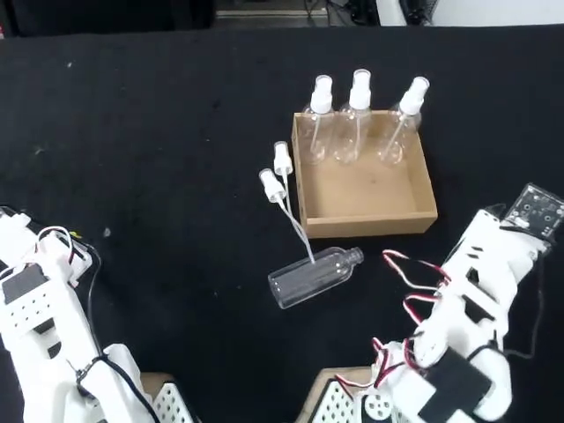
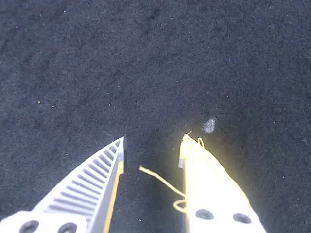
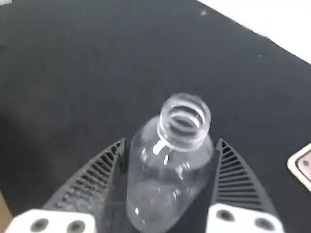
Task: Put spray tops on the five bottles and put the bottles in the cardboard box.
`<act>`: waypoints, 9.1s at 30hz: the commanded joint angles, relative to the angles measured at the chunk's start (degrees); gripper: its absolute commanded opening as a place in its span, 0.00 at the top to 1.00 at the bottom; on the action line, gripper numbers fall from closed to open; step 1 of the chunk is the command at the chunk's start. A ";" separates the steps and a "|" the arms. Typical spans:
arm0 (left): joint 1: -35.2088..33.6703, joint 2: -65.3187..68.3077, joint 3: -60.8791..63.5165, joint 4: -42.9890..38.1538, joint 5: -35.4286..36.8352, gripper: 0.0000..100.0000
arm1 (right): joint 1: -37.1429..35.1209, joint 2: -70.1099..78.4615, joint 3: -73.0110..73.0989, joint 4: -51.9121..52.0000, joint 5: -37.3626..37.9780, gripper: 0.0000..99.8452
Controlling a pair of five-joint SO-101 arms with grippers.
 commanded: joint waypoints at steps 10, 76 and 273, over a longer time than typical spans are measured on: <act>0.84 -1.14 -1.89 -0.97 0.26 0.82 | -0.97 4.26 -5.58 -4.04 0.35 0.76; 63.60 47.56 -38.64 -17.23 25.67 0.76 | -4.84 -83.30 20.18 61.80 -6.07 0.99; 57.71 15.47 -98.95 34.37 0.62 0.97 | -80.53 -55.25 -1.80 51.69 -11.60 0.99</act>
